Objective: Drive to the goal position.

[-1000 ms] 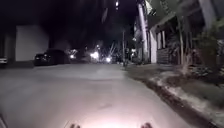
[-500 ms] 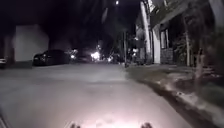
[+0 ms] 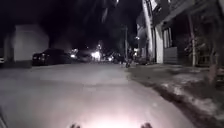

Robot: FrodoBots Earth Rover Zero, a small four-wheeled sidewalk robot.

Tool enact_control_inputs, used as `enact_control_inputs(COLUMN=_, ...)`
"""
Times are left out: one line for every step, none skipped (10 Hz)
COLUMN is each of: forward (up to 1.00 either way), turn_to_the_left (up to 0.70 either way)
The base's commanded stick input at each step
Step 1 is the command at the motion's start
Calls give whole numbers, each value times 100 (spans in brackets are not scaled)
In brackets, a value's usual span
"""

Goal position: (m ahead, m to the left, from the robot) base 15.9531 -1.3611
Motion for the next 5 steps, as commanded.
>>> enact_control_inputs(forward=70, turn_to_the_left=0)
enact_control_inputs(forward=70, turn_to_the_left=0)
enact_control_inputs(forward=70, turn_to_the_left=0)
enact_control_inputs(forward=70, turn_to_the_left=0)
enact_control_inputs(forward=70, turn_to_the_left=0)
